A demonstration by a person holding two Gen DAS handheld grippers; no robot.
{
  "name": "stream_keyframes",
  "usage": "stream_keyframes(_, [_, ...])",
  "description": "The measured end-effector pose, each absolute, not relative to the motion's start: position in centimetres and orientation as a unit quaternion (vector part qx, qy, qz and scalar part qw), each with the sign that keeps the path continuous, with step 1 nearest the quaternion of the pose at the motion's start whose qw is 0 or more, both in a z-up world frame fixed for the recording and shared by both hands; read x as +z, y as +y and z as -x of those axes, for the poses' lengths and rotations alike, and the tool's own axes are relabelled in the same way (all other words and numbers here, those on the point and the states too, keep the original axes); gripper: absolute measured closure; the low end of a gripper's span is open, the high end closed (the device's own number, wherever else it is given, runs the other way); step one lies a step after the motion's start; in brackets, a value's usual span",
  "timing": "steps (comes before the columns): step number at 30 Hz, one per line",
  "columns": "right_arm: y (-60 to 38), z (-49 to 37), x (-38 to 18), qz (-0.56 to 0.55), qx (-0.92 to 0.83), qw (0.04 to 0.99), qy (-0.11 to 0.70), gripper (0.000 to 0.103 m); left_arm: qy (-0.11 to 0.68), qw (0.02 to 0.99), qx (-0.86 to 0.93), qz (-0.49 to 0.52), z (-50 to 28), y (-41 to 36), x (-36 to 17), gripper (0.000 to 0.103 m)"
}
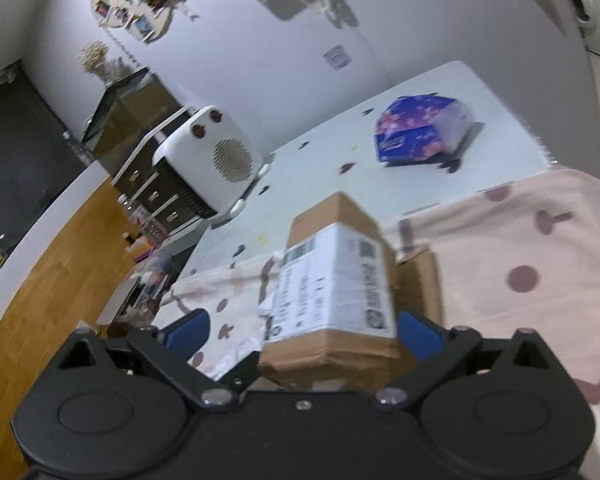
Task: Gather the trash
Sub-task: 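Grasp the white plastic bag with the left gripper while the right gripper grasps the cardboard box, then lift and carry the white bag and cardboard box with both grippers toward the wastebasket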
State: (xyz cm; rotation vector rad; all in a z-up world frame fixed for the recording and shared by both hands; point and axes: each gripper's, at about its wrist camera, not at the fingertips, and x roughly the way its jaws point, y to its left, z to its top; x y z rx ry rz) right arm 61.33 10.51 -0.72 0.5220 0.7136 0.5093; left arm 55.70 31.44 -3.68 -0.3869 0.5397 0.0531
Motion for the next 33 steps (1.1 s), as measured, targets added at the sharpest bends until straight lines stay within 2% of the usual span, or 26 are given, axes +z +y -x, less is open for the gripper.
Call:
stream_keyframes(3, [11.2,-61.4,-0.5,-0.234,0.240,0.879,0.340,0.018,0.266,0.944,0.025,0.197,-55.7,31.5,-3.7,0.061])
stream_keyframes(10, [11.5,-62.4,-1.5,-0.226,0.212,0.872,0.379,0.026,0.263,0.944,0.029,0.197,-55.3,31.4,-3.4,0.072])
stream_keyframes(12, [11.2,-62.8,-2.4,-0.252,0.220,0.858,0.389,0.025,0.265,0.944,0.027,0.197,-55.3,31.4,-3.4,0.074])
stream_keyframes(14, [11.3,-62.6,-2.4,-0.254,0.230,0.860,0.378,0.033,0.266,0.944,0.027,0.195,-55.3,31.4,-3.3,0.075])
stream_keyframes(18, [11.0,-61.7,-1.5,-0.234,0.234,0.865,0.376,0.039,0.268,0.941,0.024,0.204,-55.2,31.6,-3.2,0.075])
stream_keyframes(25, [8.0,-55.6,2.5,-0.099,0.254,0.896,0.350,0.051,0.263,0.941,0.015,0.213,-54.8,31.4,-2.6,0.076])
stream_keyframes(33, [5.2,-44.8,2.9,0.052,0.282,0.887,0.363,0.055,0.275,0.941,-0.005,0.198,-53.9,29.0,-2.7,0.076])
